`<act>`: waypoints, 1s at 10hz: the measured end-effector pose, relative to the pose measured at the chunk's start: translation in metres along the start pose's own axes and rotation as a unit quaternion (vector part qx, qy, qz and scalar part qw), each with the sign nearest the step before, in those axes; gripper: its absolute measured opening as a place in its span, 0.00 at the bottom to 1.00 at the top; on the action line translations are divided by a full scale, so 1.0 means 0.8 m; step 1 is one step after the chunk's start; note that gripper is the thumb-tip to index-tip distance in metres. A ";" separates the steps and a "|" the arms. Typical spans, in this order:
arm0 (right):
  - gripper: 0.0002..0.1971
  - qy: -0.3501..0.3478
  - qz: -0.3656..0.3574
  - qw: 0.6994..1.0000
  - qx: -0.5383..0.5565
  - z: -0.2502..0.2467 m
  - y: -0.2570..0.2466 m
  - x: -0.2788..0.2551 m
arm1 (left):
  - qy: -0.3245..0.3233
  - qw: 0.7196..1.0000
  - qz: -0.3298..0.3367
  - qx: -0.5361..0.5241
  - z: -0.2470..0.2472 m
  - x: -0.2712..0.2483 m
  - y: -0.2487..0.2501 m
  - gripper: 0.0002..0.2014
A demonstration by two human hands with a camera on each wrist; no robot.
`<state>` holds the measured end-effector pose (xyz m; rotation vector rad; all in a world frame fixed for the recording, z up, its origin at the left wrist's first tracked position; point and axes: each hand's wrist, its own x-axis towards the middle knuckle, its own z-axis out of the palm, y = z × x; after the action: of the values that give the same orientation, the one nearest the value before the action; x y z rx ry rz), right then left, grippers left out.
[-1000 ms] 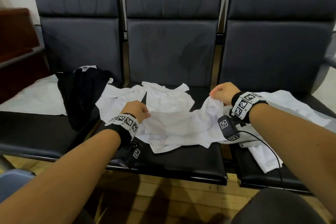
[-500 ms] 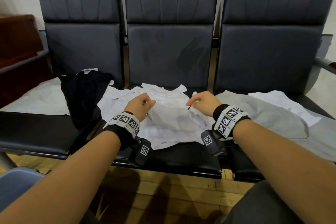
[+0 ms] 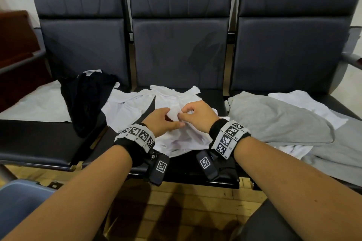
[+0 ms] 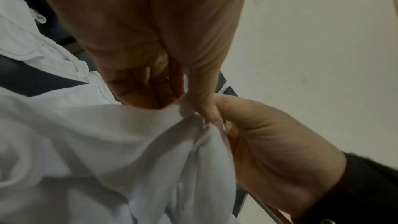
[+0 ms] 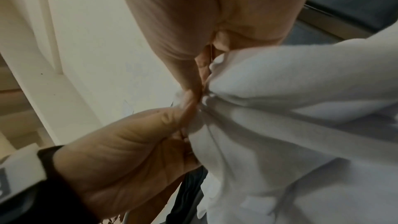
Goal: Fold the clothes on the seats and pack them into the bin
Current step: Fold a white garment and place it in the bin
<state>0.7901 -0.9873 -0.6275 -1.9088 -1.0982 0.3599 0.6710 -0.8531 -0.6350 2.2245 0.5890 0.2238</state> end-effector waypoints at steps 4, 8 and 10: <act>0.11 0.160 0.089 0.982 0.036 -0.127 -0.024 0.041 | 0.177 0.913 -0.093 -0.356 -0.125 0.035 0.044 0.08; 0.03 0.306 0.069 0.943 0.106 -0.282 -0.081 0.049 | 0.319 0.926 -0.006 -0.200 -0.334 0.005 0.087 0.05; 0.06 0.243 0.062 0.961 0.120 -0.278 -0.084 0.053 | 0.197 0.977 -0.038 0.076 -0.333 -0.024 0.087 0.23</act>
<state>0.9131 -1.0597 -0.4398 -1.7248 -0.5839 0.0757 0.5862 -0.7240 -0.4067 2.3130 0.9279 0.6067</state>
